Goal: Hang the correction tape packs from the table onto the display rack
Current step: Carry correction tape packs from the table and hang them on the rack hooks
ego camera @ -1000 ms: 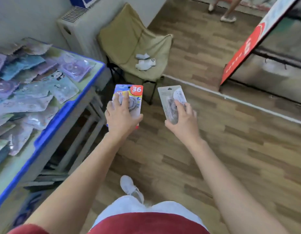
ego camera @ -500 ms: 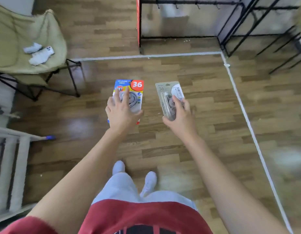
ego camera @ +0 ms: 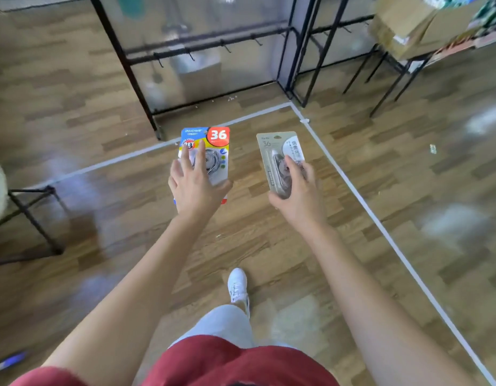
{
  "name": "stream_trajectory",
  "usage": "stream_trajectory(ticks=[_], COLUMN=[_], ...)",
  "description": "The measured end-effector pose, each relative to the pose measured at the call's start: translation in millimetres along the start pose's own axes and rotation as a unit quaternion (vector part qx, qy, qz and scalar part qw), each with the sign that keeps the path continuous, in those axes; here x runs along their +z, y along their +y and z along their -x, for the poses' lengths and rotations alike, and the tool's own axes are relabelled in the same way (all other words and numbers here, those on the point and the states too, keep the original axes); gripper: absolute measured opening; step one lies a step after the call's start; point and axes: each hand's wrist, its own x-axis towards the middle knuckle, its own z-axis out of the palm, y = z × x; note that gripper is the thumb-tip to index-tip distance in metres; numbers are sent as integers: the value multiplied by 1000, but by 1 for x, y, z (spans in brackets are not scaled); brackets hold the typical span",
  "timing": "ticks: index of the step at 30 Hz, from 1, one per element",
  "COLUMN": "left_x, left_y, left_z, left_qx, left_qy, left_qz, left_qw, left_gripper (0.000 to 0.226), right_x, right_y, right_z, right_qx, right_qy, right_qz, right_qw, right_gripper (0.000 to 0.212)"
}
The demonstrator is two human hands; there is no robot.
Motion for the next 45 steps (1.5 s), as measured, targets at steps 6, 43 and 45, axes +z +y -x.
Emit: stream_trajectory(ticks=[6, 43, 45], left_x=[6, -75, -76], left_y=[59, 315, 320], left_z=[-113, -670, -689], left_qx=[25, 105, 110], left_qy=[30, 340, 343], left_qz=[13, 34, 27], left_qw=[999, 934, 933], left_gripper=[90, 92, 93], right_x=[-32, -178, -180], right_y=[-10, -153, -155], right_z=[-118, -756, -775], right_qx=[-21, -315, -310], right_qy=[35, 237, 245], right_qz=[-3, -144, -141], right_qw=[999, 907, 908], right_gripper=[75, 74, 74])
